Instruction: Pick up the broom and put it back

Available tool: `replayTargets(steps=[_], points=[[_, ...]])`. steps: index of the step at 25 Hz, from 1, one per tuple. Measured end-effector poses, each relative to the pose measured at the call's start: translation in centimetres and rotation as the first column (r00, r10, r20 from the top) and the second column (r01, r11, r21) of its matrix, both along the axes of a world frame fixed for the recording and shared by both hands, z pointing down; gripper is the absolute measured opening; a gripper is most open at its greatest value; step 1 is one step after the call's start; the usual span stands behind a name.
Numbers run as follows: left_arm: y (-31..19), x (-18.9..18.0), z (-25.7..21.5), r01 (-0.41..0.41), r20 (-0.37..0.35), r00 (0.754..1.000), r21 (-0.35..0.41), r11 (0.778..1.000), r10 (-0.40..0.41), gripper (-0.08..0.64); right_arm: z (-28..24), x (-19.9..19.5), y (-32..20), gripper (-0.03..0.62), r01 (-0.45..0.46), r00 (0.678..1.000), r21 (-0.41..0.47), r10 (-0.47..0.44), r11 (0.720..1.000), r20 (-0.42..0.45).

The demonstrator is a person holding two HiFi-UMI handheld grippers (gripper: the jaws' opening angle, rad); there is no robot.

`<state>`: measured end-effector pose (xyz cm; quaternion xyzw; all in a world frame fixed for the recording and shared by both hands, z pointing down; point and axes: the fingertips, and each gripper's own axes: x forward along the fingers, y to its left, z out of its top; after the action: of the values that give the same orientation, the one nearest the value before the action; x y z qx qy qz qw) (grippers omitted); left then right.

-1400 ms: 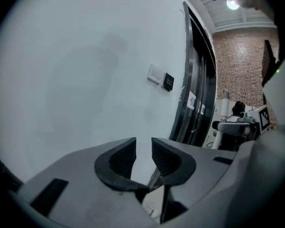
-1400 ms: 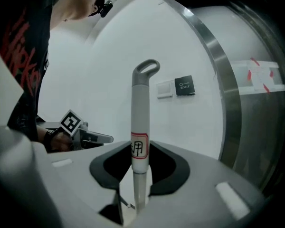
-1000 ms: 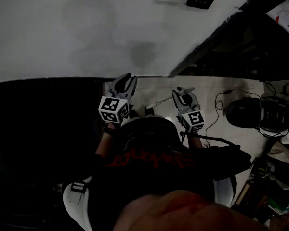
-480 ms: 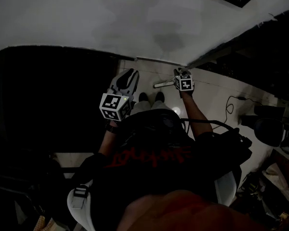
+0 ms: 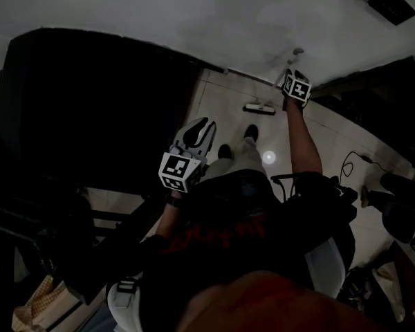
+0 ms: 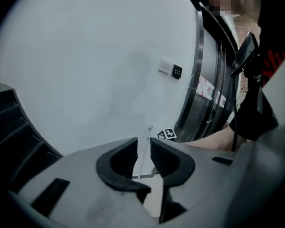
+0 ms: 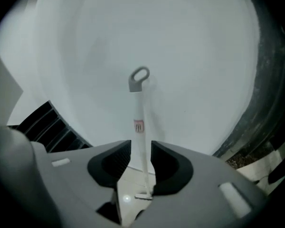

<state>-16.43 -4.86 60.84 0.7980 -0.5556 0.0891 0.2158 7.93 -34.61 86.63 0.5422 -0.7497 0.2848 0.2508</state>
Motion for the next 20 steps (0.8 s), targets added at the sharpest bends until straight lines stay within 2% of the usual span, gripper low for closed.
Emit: replayTargets(steps=[4,7,9,13,17,20], points=[[-2.8,3.0,2.4,-0.025,0.008,1.000,0.023,0.999,0.025,0.089,0.6,3.7,0.9,0.112,-0.044,0.997,0.069,0.040,0.997,0.059],[-3.0,3.2,6.7,-0.072,0.021,0.997,0.067,0.995,0.071,0.089,0.6,4.3,5.1,0.047,-0.089,0.992,0.193,0.070,0.977,0.104],[-1.0,2.1,8.0,-0.088,0.033,0.996,0.088,0.992,0.085,0.089,-2.8,3.0,10.4,0.023,-0.107,0.988,0.289,0.069,0.951,0.138],[1.4,1.1,6.6,-0.088,0.010,0.996,0.103,0.991,0.087,0.080,-13.2,1.6,21.2,0.002,-0.094,0.987,0.449,0.023,0.889,0.161],[3.5,2.1,5.0,-0.140,0.017,0.990,0.136,0.981,0.139,0.078,-20.7,0.6,30.1,0.000,-0.081,0.991,0.568,0.005,0.819,0.134],[4.5,4.2,3.3,-0.193,0.026,0.981,0.171,0.966,0.191,0.078,-24.6,0.3,33.7,0.000,-0.057,0.996,0.631,0.004,0.774,0.085]])
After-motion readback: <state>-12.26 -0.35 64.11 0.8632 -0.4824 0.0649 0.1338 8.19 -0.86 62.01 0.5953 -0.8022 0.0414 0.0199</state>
